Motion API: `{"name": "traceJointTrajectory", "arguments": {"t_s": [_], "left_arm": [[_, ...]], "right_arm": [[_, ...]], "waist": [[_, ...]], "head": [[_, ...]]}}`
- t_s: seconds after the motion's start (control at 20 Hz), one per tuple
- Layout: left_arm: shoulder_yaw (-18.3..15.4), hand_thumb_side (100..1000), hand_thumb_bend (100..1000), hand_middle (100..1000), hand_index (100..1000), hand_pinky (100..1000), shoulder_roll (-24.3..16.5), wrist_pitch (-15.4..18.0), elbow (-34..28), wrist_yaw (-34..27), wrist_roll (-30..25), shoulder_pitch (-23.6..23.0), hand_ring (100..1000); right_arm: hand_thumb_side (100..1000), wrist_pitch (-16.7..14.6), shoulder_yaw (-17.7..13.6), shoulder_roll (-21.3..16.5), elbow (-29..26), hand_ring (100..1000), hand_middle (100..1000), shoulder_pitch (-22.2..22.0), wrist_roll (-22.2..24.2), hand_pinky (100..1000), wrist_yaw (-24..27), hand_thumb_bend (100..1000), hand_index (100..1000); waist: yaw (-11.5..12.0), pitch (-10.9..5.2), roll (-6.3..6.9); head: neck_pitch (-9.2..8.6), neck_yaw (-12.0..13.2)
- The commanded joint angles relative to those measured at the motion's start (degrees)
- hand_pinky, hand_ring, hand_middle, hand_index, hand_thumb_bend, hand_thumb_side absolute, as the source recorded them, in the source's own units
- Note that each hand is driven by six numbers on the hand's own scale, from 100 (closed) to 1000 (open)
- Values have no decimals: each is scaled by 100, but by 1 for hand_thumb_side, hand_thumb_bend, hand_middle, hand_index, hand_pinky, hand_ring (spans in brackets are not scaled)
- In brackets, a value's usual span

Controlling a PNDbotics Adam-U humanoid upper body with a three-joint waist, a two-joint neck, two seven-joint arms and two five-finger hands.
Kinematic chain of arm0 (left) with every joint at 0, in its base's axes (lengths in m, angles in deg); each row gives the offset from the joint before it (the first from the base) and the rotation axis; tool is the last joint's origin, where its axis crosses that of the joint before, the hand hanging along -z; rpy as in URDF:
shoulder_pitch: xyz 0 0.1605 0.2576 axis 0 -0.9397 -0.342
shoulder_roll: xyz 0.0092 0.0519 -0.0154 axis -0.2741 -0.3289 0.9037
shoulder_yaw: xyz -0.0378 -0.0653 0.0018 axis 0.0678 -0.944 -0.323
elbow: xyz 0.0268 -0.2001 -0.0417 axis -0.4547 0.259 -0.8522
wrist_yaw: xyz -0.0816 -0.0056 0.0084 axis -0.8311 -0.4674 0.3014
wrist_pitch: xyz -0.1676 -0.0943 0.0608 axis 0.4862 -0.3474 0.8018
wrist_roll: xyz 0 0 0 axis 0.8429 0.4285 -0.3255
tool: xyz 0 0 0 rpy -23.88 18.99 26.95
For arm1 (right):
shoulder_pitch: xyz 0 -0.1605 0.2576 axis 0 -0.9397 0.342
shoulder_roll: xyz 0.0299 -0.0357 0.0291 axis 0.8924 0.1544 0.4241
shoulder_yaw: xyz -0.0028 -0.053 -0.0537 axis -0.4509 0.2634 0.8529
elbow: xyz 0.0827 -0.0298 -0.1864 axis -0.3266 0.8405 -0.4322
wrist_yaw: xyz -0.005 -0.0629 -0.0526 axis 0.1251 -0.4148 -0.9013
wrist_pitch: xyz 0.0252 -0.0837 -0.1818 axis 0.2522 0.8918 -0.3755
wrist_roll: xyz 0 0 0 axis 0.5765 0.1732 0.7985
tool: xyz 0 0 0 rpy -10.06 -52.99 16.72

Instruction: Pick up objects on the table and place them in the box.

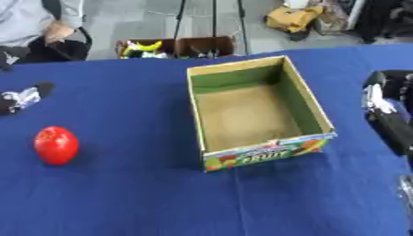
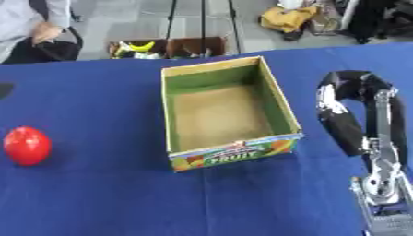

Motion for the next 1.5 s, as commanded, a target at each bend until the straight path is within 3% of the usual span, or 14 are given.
{"name": "traceJointTrajectory", "arguments": {"t_s": [0.05, 0.2, 0.3, 0.45, 0.7, 1.15, 1.3, 1.5], "left_arm": [[42, 941, 644, 920, 1000, 680, -312, 146, 205, 95, -609, 201, 849], [95, 932, 752, 944, 1000, 704, -367, 212, 359, 139, -1057, 272, 866], [151, 951, 877, 968, 1000, 735, -402, 253, 481, 145, -1306, 295, 890], [204, 953, 929, 971, 1000, 740, -427, 306, 651, 170, -1544, 336, 895], [289, 775, 806, 969, 1000, 653, -382, 410, 1021, 107, -1716, 410, 857], [418, 776, 746, 949, 1000, 542, -234, 514, 1549, -57, -1723, 614, 790], [465, 729, 691, 909, 1000, 457, -168, 557, 1684, -17, -1616, 679, 731], [538, 683, 673, 908, 1000, 459, -86, 560, 1916, 68, -1442, 738, 742]], "right_arm": [[536, 9, 1, -79, -120, 533, 445, 25, 9, 729, 10, 100, 663], [536, 13, 4, -87, -120, 532, 444, 23, 17, 729, 8, 100, 662], [536, 16, 5, -90, -120, 532, 444, 19, 22, 729, 6, 100, 662], [536, 25, 3, -91, -120, 532, 444, 11, 25, 729, 4, 100, 662], [535, 35, 3, -89, -120, 532, 443, 8, 30, 729, 3, 100, 661], [534, 47, 12, -83, -120, 531, 442, -2, 44, 728, 0, 100, 660], [535, 52, 13, -82, -120, 531, 442, -3, 48, 728, 0, 100, 660], [534, 54, 16, -80, -120, 531, 441, 1, 52, 728, 0, 100, 660]], "waist": [[-2, -113, -3], [0, -105, -4], [-1, -102, -3], [-7, -100, -2], [-25, -91, -6], [-40, -79, -9], [-54, -69, -10], [-69, -53, -12]], "head": [[-10, 29], [-36, 44], [-63, 67], [-98, 100], [-175, 194], [-230, 261], [-242, 282], [-250, 303]]}}
